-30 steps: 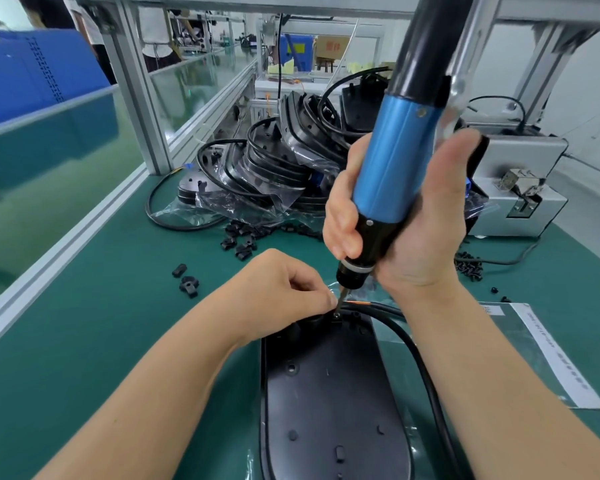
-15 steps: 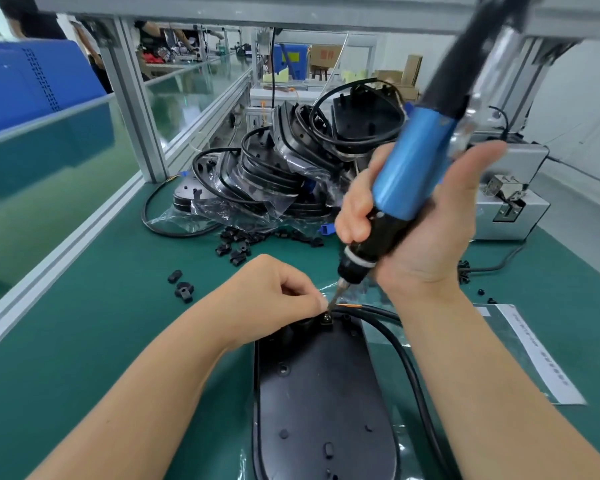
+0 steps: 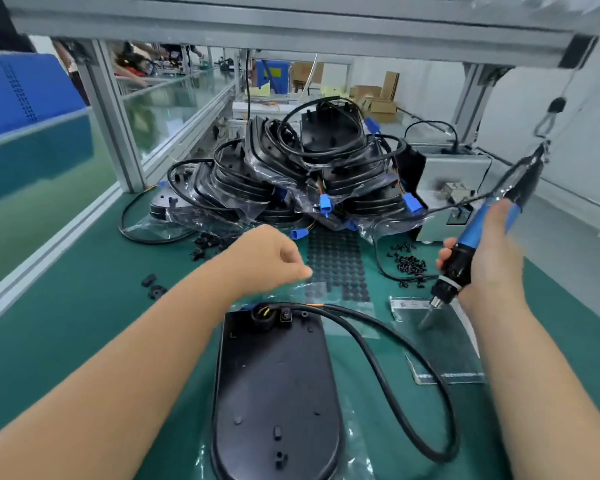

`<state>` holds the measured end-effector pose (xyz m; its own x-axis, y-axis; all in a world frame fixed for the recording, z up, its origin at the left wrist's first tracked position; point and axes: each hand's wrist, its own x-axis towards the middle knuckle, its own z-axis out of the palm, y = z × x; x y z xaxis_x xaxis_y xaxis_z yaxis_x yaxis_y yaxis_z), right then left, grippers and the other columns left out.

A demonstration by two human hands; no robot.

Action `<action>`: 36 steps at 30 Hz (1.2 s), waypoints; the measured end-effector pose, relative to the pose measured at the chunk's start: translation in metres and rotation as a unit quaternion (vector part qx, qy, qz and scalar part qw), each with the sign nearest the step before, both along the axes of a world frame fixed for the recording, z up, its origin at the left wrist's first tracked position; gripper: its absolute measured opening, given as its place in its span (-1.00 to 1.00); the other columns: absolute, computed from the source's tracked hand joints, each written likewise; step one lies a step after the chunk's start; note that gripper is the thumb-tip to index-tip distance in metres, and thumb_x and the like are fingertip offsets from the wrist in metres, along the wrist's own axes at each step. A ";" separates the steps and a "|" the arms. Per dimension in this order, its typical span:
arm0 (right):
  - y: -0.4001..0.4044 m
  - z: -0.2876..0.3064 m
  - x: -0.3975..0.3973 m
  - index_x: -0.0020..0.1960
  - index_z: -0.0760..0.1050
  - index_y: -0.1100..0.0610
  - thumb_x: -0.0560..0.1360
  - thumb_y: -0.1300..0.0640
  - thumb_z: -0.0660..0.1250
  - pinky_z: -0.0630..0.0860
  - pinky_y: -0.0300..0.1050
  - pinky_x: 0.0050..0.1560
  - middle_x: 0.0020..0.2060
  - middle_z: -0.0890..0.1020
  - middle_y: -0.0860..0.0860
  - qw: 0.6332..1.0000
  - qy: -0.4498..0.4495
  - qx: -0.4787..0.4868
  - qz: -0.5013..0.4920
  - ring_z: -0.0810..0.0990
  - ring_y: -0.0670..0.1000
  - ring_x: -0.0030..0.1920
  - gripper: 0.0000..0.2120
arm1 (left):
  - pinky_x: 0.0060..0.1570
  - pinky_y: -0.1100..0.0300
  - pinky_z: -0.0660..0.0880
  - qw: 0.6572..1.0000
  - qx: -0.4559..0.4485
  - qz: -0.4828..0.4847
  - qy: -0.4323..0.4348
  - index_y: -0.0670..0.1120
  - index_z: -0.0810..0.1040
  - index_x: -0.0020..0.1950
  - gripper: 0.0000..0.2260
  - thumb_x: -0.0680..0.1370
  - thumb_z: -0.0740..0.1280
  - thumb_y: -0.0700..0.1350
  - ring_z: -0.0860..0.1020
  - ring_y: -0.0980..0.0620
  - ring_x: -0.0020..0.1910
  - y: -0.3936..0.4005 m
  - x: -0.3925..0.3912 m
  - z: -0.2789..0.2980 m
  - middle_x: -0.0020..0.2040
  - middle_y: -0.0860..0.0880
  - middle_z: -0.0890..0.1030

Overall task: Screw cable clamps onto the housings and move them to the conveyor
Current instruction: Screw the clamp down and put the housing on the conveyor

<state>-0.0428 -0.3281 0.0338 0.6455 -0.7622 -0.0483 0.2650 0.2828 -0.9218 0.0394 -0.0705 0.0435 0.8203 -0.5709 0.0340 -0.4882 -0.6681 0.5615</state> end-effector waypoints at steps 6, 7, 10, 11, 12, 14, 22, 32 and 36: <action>-0.012 -0.018 0.000 0.07 0.37 0.13 0.53 -0.30 0.18 0.64 -0.03 -0.29 -0.26 0.59 0.10 0.998 0.052 -0.007 -0.025 0.62 0.00 -0.40 -0.52 | 0.13 0.19 0.37 0.988 0.121 -0.097 -0.020 0.00 0.52 0.32 -0.53 0.44 0.48 0.06 0.48 0.01 0.23 -0.057 0.012 -0.023 0.21 0.02 0.52; -0.013 -0.020 0.000 0.00 0.40 0.10 0.51 -0.33 0.15 0.61 0.00 -0.26 -0.22 0.58 0.09 0.995 0.089 -0.040 -0.034 0.61 0.02 -0.34 -0.52 | 0.16 0.16 0.36 0.984 0.143 -0.107 -0.027 0.00 0.49 0.34 -0.48 0.43 0.48 0.09 0.44 -0.01 0.27 -0.062 0.016 -0.026 0.25 0.02 0.49; -0.012 -0.026 0.001 -0.23 0.31 0.13 0.51 -0.36 0.07 0.28 -0.05 -0.37 -0.31 0.40 0.02 0.959 0.203 -0.175 -0.096 0.36 0.02 -0.35 -0.47 | 0.09 0.14 0.36 0.975 0.179 -0.121 -0.045 0.03 0.50 0.33 -0.47 0.41 0.49 0.14 0.44 -0.04 0.19 -0.069 0.023 -0.029 0.06 0.04 0.40; -0.011 -0.027 0.001 -0.27 0.27 0.13 0.54 -0.33 0.06 0.22 -0.04 -0.38 -0.33 0.36 0.02 0.947 0.216 -0.205 -0.117 0.32 0.02 -0.36 -0.47 | 0.06 0.15 0.36 0.975 0.180 -0.124 -0.048 0.04 0.50 0.32 -0.48 0.40 0.48 0.15 0.43 -0.03 0.12 -0.069 0.025 -0.030 0.01 0.06 0.35; -0.008 -0.027 0.002 -0.28 0.26 0.13 0.56 -0.29 0.06 0.22 -0.03 -0.37 -0.31 0.37 0.04 0.937 0.224 -0.232 -0.134 0.32 0.03 -0.34 -0.49 | 0.04 0.15 0.35 0.975 0.178 -0.125 -0.050 0.05 0.51 0.30 -0.49 0.40 0.48 0.15 0.41 -0.01 0.07 -0.069 0.026 -0.031 -0.02 0.07 0.32; -0.005 -0.026 0.003 -0.14 0.37 0.18 0.58 -0.22 0.09 0.31 -0.01 -0.22 -0.16 0.43 0.12 0.912 0.234 -0.286 -0.177 0.41 0.12 -0.18 -0.55 | 0.01 0.15 0.34 0.976 0.168 -0.125 -0.053 0.06 0.55 0.26 -0.53 0.40 0.49 0.15 0.36 0.02 0.00 -0.069 0.027 -0.033 -0.07 0.09 0.30; 0.042 -0.014 0.004 0.11 0.58 0.13 0.53 0.20 0.30 0.35 -0.30 0.00 -0.06 0.57 0.01 0.789 0.051 -0.612 0.000 0.52 -0.04 -0.05 -0.82 | -0.02 0.15 0.38 0.982 0.136 -0.121 -0.043 0.03 0.59 0.16 -0.60 0.37 0.54 0.07 0.49 -0.01 0.04 -0.073 0.031 -0.033 -0.03 0.05 0.40; 0.038 -0.035 0.034 0.32 0.47 0.01 0.45 -0.04 0.44 0.36 -0.04 0.27 0.21 0.48 0.03 0.581 0.285 -0.690 0.324 0.39 0.08 0.25 -0.53 | 0.07 0.17 0.37 0.973 0.166 -0.161 -0.026 0.05 0.43 0.34 -0.38 0.35 0.52 0.16 0.38 0.09 0.05 -0.061 0.045 -0.038 0.13 0.08 0.36; 0.039 -0.044 0.038 0.19 0.52 -0.01 0.45 0.01 0.43 0.40 -0.12 0.15 0.09 0.56 -0.03 0.645 0.254 -0.668 0.272 0.47 0.03 0.16 -0.67 | -0.05 0.22 0.31 0.981 0.128 -0.140 -0.028 0.06 0.53 0.19 -0.51 0.33 0.53 0.15 0.42 0.10 0.00 -0.061 0.048 -0.040 0.03 0.10 0.41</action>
<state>-0.0048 -0.2892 -0.0099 0.9943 -0.0113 0.1064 0.0289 -0.9290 -0.3689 0.0873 -0.1317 0.0036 0.6306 -0.7699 -0.0985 -0.6986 -0.6183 0.3602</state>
